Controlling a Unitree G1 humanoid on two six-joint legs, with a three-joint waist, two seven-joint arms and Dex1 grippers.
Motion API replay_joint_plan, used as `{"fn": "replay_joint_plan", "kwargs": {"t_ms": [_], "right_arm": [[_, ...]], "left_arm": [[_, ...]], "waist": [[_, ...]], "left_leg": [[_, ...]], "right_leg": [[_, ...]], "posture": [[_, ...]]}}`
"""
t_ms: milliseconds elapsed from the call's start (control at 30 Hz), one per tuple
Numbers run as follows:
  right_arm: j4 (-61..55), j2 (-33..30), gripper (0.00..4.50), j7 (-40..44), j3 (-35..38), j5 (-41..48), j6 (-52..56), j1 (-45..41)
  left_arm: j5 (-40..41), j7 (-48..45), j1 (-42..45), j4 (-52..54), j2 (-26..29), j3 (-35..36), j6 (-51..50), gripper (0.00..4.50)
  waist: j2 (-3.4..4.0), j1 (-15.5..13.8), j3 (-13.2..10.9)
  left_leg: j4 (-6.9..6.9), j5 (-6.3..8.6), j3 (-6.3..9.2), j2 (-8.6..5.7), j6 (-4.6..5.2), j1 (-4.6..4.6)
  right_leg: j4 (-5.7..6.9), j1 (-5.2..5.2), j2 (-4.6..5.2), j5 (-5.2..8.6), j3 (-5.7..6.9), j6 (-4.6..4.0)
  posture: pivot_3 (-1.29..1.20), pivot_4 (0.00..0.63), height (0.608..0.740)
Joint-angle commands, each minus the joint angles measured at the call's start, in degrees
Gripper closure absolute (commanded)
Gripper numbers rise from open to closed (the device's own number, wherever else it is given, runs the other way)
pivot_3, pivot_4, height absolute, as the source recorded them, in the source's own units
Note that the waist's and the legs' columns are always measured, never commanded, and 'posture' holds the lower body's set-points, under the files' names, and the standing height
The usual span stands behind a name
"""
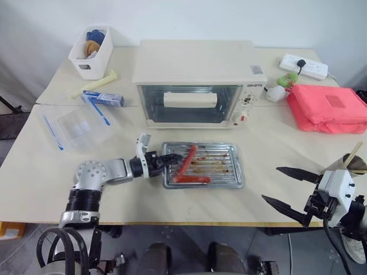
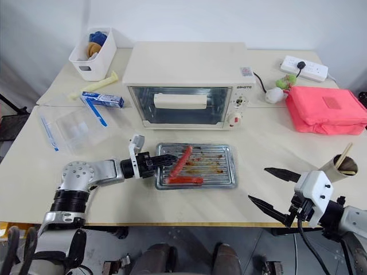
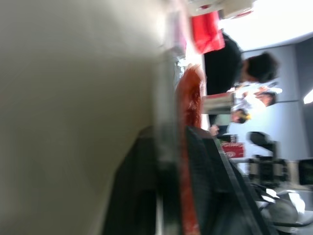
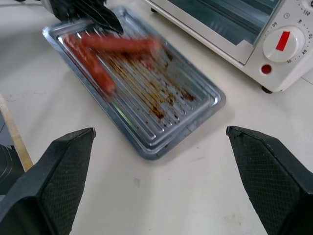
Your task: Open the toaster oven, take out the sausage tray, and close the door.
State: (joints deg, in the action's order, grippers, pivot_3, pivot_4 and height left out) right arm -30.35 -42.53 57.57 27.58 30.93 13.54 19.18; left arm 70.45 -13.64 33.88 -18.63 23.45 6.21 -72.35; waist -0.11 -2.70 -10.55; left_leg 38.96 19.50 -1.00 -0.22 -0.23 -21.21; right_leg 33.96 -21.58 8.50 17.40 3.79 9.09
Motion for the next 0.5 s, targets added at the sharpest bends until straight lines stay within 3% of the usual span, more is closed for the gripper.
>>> {"fn": "replay_joint_plan", "kwargs": {"t_ms": [33, 267, 300, 400, 500], "right_arm": [[-1.2, -0.42, 0.0, 0.36, -0.12, 0.74, -0.98, -0.5], [-0.18, -1.37, 0.0, 1.86, -1.17, 1.0, -0.4, -2.32], [0.49, -1.61, 0.0, 2.44, -1.64, 0.84, -0.76, -3.07], [2.42, -2.17, 0.0, 3.47, -3.13, 0.24, -1.6, -5.6], [4.45, -0.66, 0.0, 5.07, -4.56, 1.36, -4.43, -8.89]], "left_arm": [[-3.16, -4.78, -1.34, 6.49, 3.54, 1.14, 0.03, 2.25], [-10.83, -18.14, -8.43, 17.33, 15.27, 0.08, 5.01, 0.36], [-12.18, -22.63, -11.23, 18.95, 17.01, 2.74, 9.93, 0.11], [-17.68, -35.58, -20.41, 22.6, 23.03, 9.06, 23.45, 0.05], [-25.71, -45.28, -27.65, 24.13, 22.86, 14.08, 43.84, 0.05]], "waist": [[-0.01, 0.23, -0.01], [0.02, 1.63, -0.01], [0.02, 1.51, -0.02], [0.01, 1.84, -0.04], [0.06, 1.86, -0.07]], "left_leg": [[-0.01, 0.0, 0.0, 0.01, 0.0, -0.01], [-0.09, 0.01, 0.06, 0.1, -0.05, 0.07], [-0.09, 0.01, 0.06, 0.1, -0.05, 0.07], [-0.11, 0.04, 0.18, 0.12, -0.06, 0.04], [-0.28, 0.08, 0.24, 0.18, -0.11, 0.07]], "right_leg": [[-0.01, 0.0, -0.01, 0.0, 0.01, 0.0], [-0.03, -0.02, -0.04, 0.0, -0.02, 0.0], [-0.04, -0.02, -0.04, 0.0, -0.01, -0.01], [-0.11, -0.03, -0.02, 0.01, -0.05, -0.02], [-0.2, -0.13, -0.01, 0.08, -0.03, -0.16]], "posture": [[0.0, 0.15, 0.74], [0.0, 0.15, 0.74], [0.0, 0.15, 0.74], [0.0, 0.15, 0.74], [0.0, 0.15, 0.74]]}}
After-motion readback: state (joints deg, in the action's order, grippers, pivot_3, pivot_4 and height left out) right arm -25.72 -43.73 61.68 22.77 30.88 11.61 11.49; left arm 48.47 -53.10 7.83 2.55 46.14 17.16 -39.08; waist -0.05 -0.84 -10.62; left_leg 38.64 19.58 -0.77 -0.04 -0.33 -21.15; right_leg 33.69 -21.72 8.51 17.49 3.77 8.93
